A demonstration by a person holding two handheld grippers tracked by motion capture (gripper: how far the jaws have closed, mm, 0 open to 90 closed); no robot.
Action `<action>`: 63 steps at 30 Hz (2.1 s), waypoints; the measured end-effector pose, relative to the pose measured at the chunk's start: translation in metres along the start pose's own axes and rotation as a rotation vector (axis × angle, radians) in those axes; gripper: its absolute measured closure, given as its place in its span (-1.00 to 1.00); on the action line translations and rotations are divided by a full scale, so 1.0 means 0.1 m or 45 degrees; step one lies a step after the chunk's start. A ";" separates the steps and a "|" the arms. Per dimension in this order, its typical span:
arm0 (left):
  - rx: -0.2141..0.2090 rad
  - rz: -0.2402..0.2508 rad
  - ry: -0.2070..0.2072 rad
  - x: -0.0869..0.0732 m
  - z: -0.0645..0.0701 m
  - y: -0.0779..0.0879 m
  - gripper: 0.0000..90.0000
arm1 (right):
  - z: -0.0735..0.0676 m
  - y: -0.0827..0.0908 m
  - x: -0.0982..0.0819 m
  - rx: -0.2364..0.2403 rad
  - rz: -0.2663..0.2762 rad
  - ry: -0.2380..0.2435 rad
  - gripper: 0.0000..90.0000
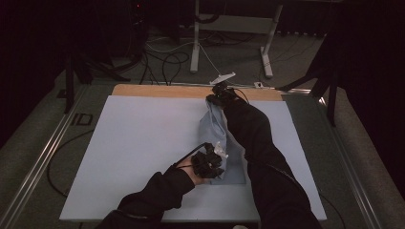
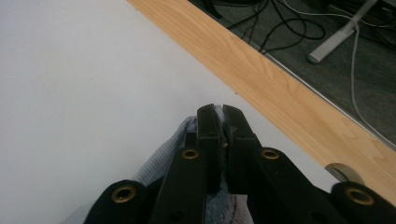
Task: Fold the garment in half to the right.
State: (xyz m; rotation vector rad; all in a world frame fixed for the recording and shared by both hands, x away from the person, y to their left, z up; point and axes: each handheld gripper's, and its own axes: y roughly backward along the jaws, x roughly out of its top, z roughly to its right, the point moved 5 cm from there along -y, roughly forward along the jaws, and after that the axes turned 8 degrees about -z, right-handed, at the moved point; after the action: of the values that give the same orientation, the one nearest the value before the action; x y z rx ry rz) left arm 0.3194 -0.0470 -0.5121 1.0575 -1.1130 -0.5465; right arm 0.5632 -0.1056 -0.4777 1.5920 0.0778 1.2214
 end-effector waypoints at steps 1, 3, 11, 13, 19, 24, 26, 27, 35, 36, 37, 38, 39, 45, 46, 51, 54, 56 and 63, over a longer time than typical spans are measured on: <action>-0.002 0.000 0.006 0.00 0.00 -0.02 0.91 | 0.01 -0.01 -0.01 0.009 0.003 -0.004 0.94; -0.003 0.000 0.007 0.01 0.00 -0.04 0.91 | 0.02 -0.03 -0.03 0.013 0.001 -0.003 0.94; -0.014 -0.004 0.039 0.09 -0.01 -0.24 0.91 | 0.09 -0.17 -0.18 0.046 -0.021 -0.023 0.93; -0.024 -0.001 0.052 0.11 0.00 -0.28 0.91 | 0.11 -0.20 -0.22 0.065 -0.025 -0.033 0.91; -0.015 -0.021 0.053 0.15 0.00 -0.36 0.91 | 0.16 -0.21 -0.28 0.053 -0.047 -0.066 0.42; -0.014 -0.014 0.064 0.19 0.03 -0.40 0.90 | 0.25 -0.08 -0.29 0.020 -0.052 -0.099 -0.05; -0.010 -0.026 0.056 0.19 0.03 -0.41 0.89 | 0.27 -0.05 -0.29 0.002 -0.051 -0.095 -0.14; -0.010 -0.019 0.057 0.21 0.04 -0.42 0.89 | 0.33 0.03 -0.30 -0.001 -0.033 -0.144 -0.28; -0.100 -0.026 0.031 0.25 0.16 -0.50 0.63 | 0.33 0.20 -0.39 0.073 0.006 -0.191 -0.70; -0.113 -0.030 0.021 0.25 0.18 -0.51 0.59 | 0.31 0.21 -0.41 0.078 0.002 -0.183 -0.72; -0.116 -0.028 0.019 0.25 0.19 -0.52 0.53 | 0.31 0.22 -0.42 0.066 0.001 -0.181 -0.72; -0.119 -0.031 0.011 0.26 0.21 -0.53 0.51 | 0.30 0.22 -0.43 0.067 0.004 -0.185 -0.72; -0.119 -0.031 0.011 0.26 0.21 -0.53 0.49 | 0.30 0.23 -0.43 0.075 0.007 -0.191 -0.72; -0.116 -0.030 -0.022 0.30 0.29 -0.57 0.74 | 0.27 0.23 -0.49 0.077 0.002 -0.180 -0.70; -0.102 -0.025 -0.024 0.31 0.29 -0.57 0.82 | 0.26 0.23 -0.49 0.080 -0.004 -0.179 -0.70; -0.083 -0.002 -0.013 0.34 0.32 -0.57 0.96 | 0.24 0.23 -0.51 0.084 0.000 -0.180 -0.70; -0.089 0.062 -0.005 0.39 0.34 -0.51 0.96 | 0.24 0.24 -0.49 0.095 0.010 -0.179 -0.70; -0.085 0.085 -0.009 0.43 0.36 -0.50 0.96 | 0.23 0.24 -0.49 0.102 0.014 -0.182 -0.70; -0.095 0.025 -0.023 0.40 0.38 -0.71 0.92 | 0.20 0.21 -0.48 0.110 0.013 -0.174 -0.70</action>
State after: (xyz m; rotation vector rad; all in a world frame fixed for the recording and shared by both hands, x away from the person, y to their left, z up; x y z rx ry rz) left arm 0.3099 -0.1257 -0.5545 0.9781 -1.1095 -0.5790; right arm 0.5444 -0.1574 -0.4909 1.7487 0.0359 1.1270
